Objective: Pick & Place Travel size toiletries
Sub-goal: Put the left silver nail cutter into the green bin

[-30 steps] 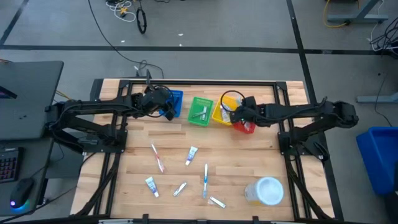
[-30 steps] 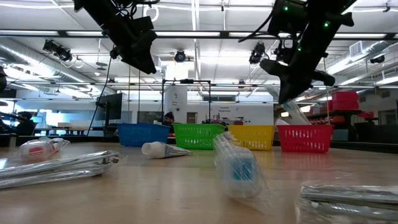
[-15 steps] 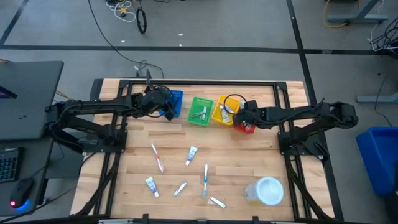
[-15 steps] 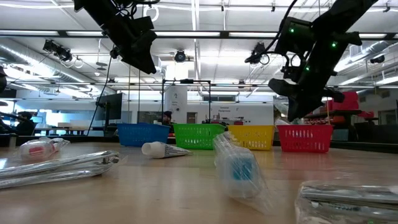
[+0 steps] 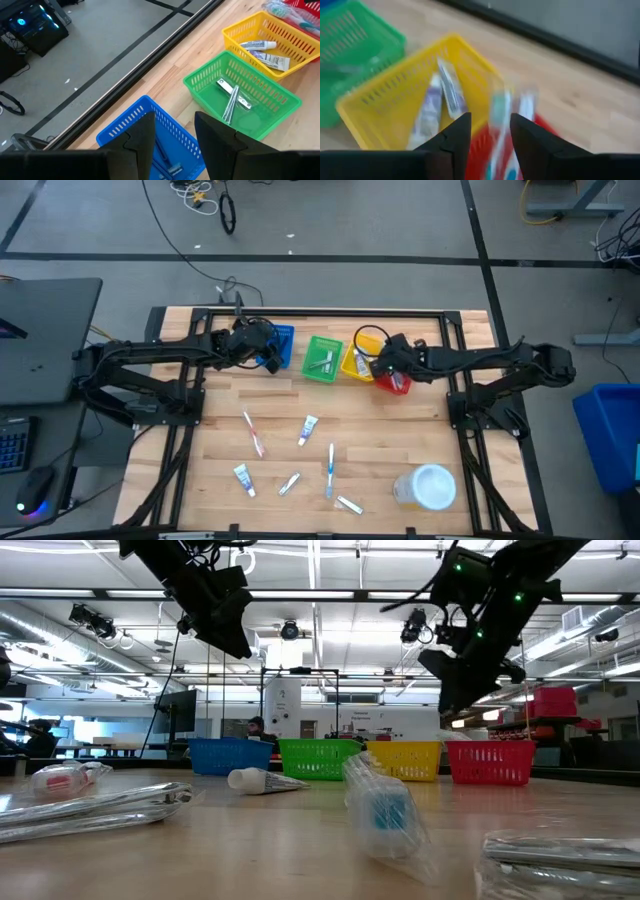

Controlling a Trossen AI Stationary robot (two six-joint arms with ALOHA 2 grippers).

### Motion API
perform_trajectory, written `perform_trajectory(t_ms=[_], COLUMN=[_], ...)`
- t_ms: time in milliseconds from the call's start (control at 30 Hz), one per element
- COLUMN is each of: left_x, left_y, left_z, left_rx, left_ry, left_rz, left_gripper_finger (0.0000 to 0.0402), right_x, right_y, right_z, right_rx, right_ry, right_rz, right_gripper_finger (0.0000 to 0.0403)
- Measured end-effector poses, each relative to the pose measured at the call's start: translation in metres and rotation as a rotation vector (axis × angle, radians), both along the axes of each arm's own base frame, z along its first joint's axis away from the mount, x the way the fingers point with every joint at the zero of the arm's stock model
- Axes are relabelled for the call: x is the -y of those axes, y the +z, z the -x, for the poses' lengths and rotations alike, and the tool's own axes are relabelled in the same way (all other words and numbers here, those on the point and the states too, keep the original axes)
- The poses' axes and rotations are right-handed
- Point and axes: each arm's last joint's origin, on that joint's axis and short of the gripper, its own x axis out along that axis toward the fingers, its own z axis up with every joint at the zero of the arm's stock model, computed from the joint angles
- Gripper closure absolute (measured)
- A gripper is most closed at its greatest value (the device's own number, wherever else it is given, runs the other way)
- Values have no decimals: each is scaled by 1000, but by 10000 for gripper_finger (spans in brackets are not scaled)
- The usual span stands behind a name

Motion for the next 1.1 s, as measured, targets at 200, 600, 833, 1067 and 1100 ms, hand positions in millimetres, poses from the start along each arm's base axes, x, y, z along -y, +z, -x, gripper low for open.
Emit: perform_trajectory(t_ms=[200,600,833,1067,1100], left_x=[0,6,24,48,51], left_y=[2,0,-2,-2,-2], left_z=[-1,-4,-7,-10,-10], left_rx=[22,59,84,100,98], left_ry=[0,-136,-154,-219,-229], left_rz=[-3,126,194,234,238], left_gripper_finger=[256,256,256,256,256], right_x=[0,-21,-46,-60,-62], right_y=[10,30,23,20,20], right_z=[-16,-41,-49,-51,-51], right_rx=[112,384,350,312,309], right_ry=[162,561,766,945,959], right_rz=[8,-67,-103,-97,-93], right_gripper_finger=[244,224,222,224,224])
